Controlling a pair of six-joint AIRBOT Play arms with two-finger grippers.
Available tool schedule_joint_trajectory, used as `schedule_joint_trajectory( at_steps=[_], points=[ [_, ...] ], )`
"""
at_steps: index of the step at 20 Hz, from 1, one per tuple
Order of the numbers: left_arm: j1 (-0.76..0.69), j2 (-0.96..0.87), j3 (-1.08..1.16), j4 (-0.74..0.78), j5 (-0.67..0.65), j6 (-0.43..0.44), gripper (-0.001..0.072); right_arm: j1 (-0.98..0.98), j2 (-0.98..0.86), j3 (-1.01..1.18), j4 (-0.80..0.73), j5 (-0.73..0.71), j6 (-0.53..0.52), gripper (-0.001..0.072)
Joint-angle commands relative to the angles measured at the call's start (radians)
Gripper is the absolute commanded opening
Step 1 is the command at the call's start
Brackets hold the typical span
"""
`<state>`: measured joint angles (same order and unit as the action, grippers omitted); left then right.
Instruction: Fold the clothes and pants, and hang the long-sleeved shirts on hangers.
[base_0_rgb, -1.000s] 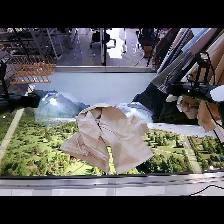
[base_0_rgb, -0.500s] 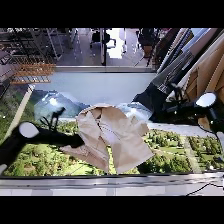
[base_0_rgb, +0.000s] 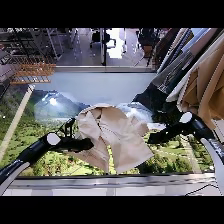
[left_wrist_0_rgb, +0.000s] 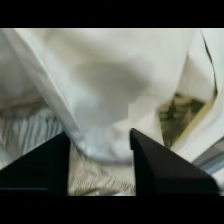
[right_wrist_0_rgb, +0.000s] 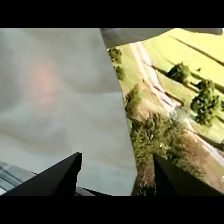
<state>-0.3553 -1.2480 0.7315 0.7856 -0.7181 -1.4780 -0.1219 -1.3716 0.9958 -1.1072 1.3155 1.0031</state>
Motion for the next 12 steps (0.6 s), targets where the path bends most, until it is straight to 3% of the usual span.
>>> schedule_joint_trajectory(
  at_steps=[1,2,3,5,6,9,12],
  points=[
    [-0.004,-0.024,0.004,-0.061,0.133,-0.022,0.0157,0.034,-0.093,-0.016,-0.020,-0.033,-0.047,0.0495],
    [0.000,-0.019,0.013,-0.061,0.135,-0.014,0.0033,0.051,-0.119,-0.016,-0.019,-0.045,-0.055,0.0490],
    [0.004,-0.012,0.028,-0.061,0.128,0.006,0.0010,0.071,-0.142,-0.016,-0.013,-0.055,-0.057,0.0459],
    [0.037,0.006,0.066,-0.061,0.070,0.062,0.0009,0.098,-0.156,-0.015,-0.014,-0.063,-0.086,0.0056],
    [0.073,0.016,0.093,-0.060,0.004,0.102,0.0008,0.100,-0.152,0.003,-0.025,-0.043,-0.086,0.0013],
    [0.278,0.035,0.237,-0.060,-0.301,0.210,0.0007,0.097,-0.069,0.116,-0.169,0.029,-0.045,0.0011],
    [0.542,0.036,0.441,-0.050,-0.615,0.249,0.0007,0.097,0.109,0.255,-0.286,0.081,0.008,0.0011]
  ],
)
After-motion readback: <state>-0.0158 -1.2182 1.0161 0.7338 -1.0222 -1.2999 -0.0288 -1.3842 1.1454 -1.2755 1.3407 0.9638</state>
